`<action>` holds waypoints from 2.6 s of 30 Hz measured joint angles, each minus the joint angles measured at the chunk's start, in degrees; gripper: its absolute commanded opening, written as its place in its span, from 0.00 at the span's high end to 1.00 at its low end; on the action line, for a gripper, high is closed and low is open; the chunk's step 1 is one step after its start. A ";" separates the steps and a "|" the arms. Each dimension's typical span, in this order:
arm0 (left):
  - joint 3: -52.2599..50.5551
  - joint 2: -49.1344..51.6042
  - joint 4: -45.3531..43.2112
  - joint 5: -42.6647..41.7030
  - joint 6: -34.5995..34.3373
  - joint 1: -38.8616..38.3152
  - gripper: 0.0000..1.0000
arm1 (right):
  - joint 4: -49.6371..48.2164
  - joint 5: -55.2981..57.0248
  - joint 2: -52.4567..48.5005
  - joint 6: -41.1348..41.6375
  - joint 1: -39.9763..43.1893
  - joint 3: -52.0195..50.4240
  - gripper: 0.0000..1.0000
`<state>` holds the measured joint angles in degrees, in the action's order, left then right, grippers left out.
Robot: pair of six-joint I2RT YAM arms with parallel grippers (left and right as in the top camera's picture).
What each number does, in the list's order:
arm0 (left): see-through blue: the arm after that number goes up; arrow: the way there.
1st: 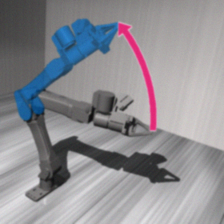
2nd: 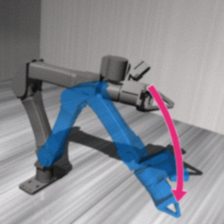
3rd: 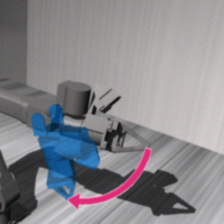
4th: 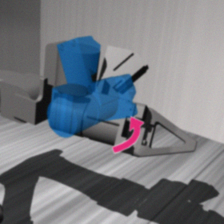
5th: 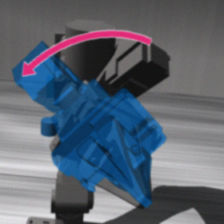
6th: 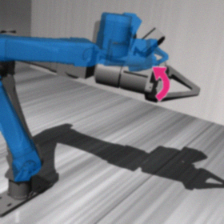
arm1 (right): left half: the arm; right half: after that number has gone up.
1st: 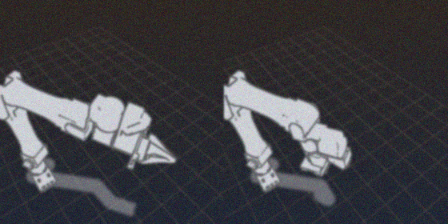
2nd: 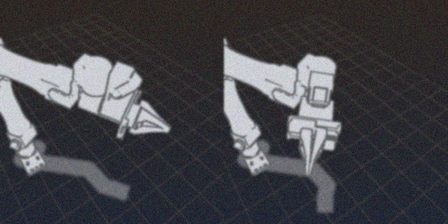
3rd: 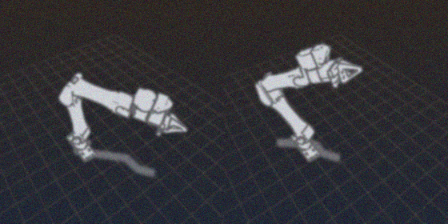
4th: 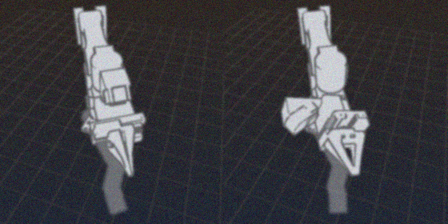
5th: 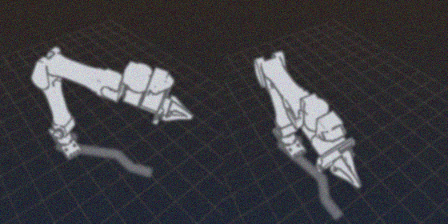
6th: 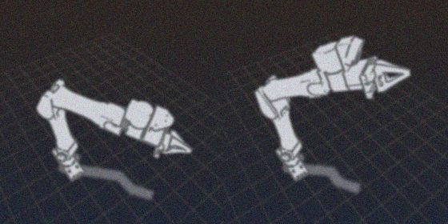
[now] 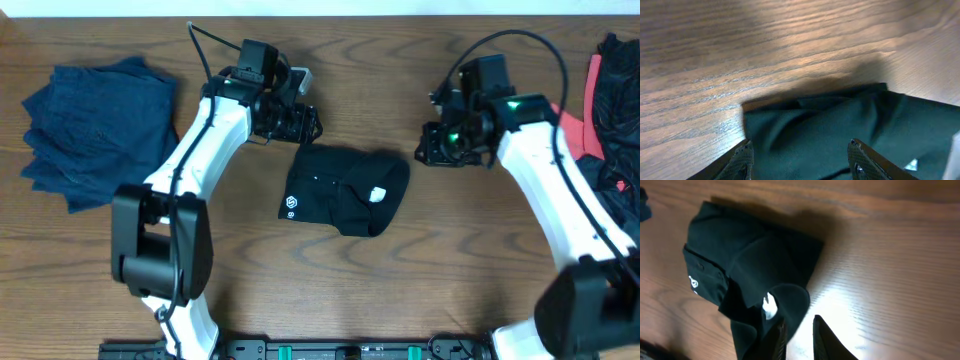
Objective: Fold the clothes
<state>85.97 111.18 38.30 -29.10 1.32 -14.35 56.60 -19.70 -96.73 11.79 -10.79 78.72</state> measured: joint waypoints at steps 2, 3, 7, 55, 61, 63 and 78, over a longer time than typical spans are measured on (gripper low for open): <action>0.00 1.27 -0.31 0.07 -0.02 0.00 0.37 | -1.01 -1.36 -2.34 -0.74 -0.44 -0.02 0.84; 0.00 1.90 -0.39 0.15 -0.02 0.00 0.37 | -1.49 -2.27 -3.85 -1.25 -0.76 -0.02 0.84; 0.00 4.22 -0.46 0.61 -0.02 0.00 0.37 | -3.19 -3.91 -9.75 -2.14 -2.56 -0.02 0.84; 0.48 -0.15 7.93 9.88 -5.84 0.04 0.21 | 8.26 -5.42 -6.91 -11.98 -8.81 0.79 0.88; 0.22 2.03 9.94 9.92 -5.84 0.04 0.20 | 4.96 -5.70 -6.93 -13.20 -16.98 -1.79 0.79; 0.02 3.15 10.58 9.75 -5.84 0.00 0.21 | 3.17 -4.74 -6.93 -13.53 -18.82 -3.13 0.78; -4.76 5.68 18.38 9.29 -6.27 -3.43 0.30 | -11.34 10.21 -6.95 -11.39 -20.90 -14.91 0.69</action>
<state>81.21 116.86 56.69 -19.81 -4.95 -17.78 45.25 -9.50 -103.68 0.40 -31.68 63.81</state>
